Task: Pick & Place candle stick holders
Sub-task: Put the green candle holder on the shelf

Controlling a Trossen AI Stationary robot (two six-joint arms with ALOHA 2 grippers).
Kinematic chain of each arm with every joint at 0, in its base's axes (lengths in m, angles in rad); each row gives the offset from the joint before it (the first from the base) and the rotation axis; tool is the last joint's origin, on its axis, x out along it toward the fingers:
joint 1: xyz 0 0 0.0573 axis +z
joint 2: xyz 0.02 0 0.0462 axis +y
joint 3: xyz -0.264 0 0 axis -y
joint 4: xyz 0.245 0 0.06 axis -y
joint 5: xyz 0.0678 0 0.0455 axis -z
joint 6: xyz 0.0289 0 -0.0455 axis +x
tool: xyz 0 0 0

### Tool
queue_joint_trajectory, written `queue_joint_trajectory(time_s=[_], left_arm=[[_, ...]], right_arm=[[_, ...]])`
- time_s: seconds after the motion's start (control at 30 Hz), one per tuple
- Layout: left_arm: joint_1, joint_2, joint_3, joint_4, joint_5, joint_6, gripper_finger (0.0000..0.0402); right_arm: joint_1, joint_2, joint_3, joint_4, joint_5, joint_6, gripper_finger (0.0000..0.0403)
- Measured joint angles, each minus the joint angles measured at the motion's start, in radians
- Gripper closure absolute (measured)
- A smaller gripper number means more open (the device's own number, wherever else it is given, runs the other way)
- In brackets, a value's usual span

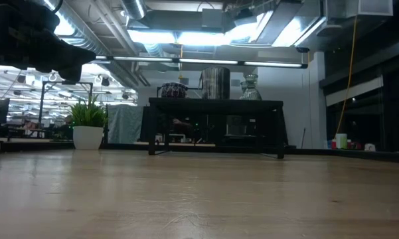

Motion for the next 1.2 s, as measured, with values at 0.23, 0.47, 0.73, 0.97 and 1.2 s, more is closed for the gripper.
queue_joint_trajectory(time_s=[0.23,0.47,0.73,0.97,1.2], left_arm=[[0.000,0.000,0.000,0.000,0.000,0.000,0.0395],[0.000,0.000,0.000,0.000,0.000,-0.001,0.0395],[0.000,0.000,0.000,0.000,0.000,0.000,0.0396],[0.000,0.000,0.000,0.000,0.000,-0.001,0.0395],[0.000,0.000,0.000,0.000,0.000,0.000,0.0394]], right_arm=[[0.000,0.000,0.000,0.000,0.000,0.000,0.0226],[-0.012,-0.004,0.033,-0.022,0.001,0.000,0.0233],[-0.047,-0.010,0.093,-0.037,0.050,-0.004,0.0231],[-0.066,-0.031,0.132,-0.048,0.077,-0.008,0.0231],[-0.162,-0.070,0.205,-0.149,0.133,-0.001,0.0231]])
